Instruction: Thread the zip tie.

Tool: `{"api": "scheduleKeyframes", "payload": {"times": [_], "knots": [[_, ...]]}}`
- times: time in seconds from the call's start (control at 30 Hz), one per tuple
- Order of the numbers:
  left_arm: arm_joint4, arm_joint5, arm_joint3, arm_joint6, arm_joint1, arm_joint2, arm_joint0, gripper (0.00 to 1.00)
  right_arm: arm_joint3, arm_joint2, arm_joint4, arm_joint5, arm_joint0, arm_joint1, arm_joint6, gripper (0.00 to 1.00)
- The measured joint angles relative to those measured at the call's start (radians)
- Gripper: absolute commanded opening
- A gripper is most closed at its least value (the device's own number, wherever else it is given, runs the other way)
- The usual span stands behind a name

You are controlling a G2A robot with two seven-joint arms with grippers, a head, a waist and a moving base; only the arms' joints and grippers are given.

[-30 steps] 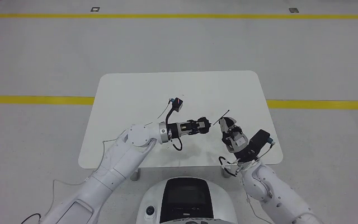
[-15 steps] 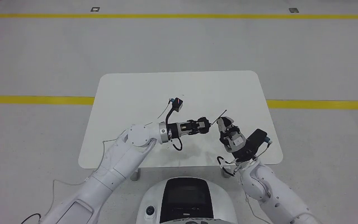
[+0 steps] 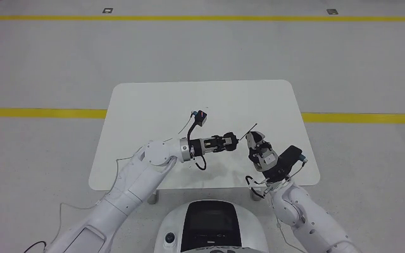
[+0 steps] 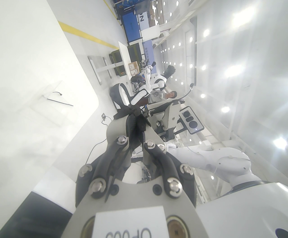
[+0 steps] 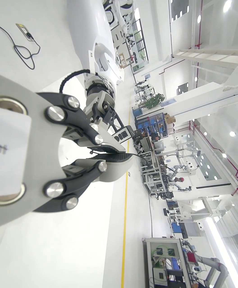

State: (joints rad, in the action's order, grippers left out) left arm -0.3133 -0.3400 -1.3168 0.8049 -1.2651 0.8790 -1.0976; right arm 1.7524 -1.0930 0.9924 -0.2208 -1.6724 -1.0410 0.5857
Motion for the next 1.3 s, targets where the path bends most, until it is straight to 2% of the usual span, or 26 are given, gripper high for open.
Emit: {"api": "scheduleKeyframes", "payload": {"times": [1.3], "knots": [[0.000, 0.000, 0.000, 0.000, 0.000, 0.000, 0.000, 0.00, -0.007, -0.034, 0.039, -0.026, -0.016, -0.041, -0.028, 0.00]]}}
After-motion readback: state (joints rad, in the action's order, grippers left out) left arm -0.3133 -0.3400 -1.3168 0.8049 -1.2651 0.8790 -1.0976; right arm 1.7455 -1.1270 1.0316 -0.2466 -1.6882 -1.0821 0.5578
